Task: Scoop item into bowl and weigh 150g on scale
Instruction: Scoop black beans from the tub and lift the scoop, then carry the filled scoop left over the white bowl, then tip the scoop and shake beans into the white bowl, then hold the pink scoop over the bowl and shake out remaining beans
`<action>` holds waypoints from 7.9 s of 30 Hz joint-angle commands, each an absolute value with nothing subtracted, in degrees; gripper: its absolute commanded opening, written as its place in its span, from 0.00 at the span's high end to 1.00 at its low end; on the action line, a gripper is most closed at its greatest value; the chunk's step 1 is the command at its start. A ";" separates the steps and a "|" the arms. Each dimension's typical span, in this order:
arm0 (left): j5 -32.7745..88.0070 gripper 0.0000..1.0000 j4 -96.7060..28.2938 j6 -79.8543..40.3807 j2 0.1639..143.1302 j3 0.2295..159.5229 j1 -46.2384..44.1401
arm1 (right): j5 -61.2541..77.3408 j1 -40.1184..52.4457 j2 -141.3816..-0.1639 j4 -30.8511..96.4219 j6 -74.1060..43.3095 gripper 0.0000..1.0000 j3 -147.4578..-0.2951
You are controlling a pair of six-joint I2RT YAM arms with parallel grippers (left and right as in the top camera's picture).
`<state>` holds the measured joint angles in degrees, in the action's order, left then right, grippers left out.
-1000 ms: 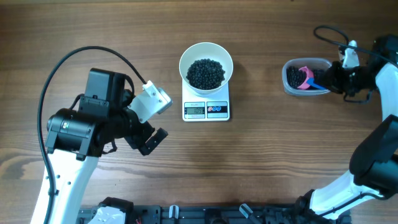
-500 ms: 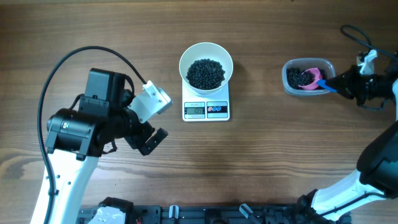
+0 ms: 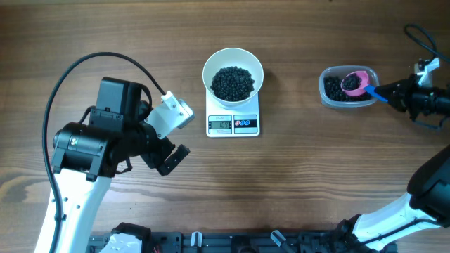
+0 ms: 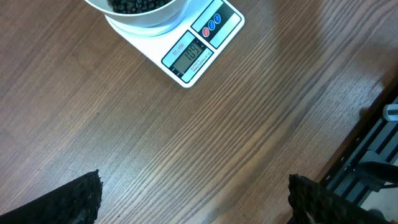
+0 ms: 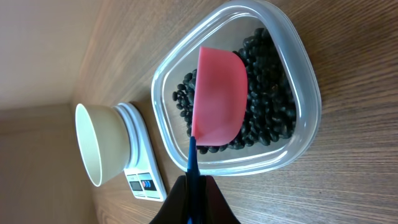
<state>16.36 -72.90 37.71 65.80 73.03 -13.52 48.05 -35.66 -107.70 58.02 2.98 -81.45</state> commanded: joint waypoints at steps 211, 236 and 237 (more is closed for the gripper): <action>16.45 0.00 -72.71 38.76 65.98 73.36 -13.21 | 7.86 26.74 -99.09 34.59 -20.03 0.96 -82.83; 16.45 0.00 -72.71 38.76 65.98 73.36 -13.21 | 8.88 26.63 -99.57 31.51 -18.26 0.96 -82.83; 16.45 0.00 -72.71 38.76 65.98 73.36 -13.21 | 8.99 26.61 -99.53 33.61 -12.91 0.96 -82.83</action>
